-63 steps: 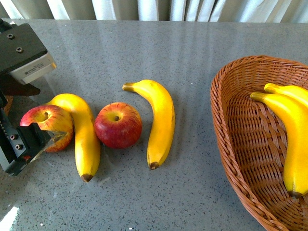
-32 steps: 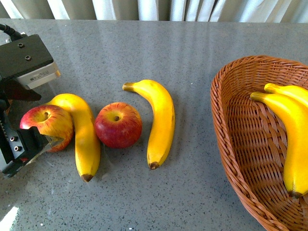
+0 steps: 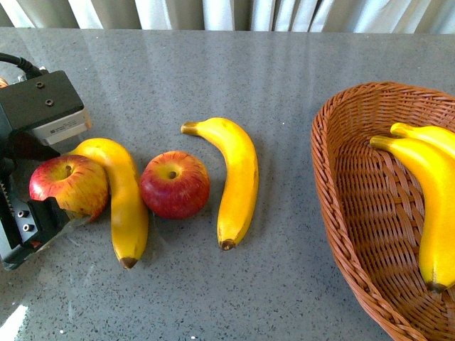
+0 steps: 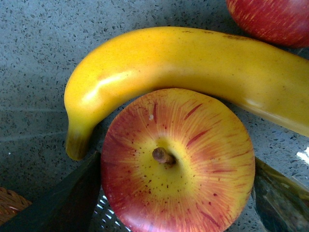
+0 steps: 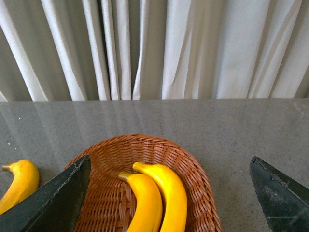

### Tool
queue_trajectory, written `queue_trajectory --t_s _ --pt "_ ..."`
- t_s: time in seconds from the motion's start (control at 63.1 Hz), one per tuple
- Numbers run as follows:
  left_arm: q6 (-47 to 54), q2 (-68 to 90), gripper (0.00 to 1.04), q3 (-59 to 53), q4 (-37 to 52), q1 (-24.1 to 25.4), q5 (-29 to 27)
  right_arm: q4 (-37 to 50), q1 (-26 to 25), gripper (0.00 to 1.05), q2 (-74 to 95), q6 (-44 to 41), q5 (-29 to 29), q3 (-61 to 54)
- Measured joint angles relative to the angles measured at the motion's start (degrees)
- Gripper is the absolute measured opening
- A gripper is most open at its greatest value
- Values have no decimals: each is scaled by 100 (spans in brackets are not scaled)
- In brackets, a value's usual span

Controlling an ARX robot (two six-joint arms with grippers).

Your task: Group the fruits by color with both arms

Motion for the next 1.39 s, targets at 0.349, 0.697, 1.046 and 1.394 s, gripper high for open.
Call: queue_trajectory --t_s 0.349,0.697,1.046,1.394 --pt "-212 -455 71 -310 28 140 109 0 0 96 0 -2 0 0" --pt "-1355 -2638 71 -815 48 1770 1222 0 0 96 0 0 0 0" --pt "-1248 -2065 71 -1172 334 3910 1237 0 0 96 0 0 -2 0" --pt "-1379 -1274 93 -1346 1119 3936 1270 0 0 96 0 -2 0 0"
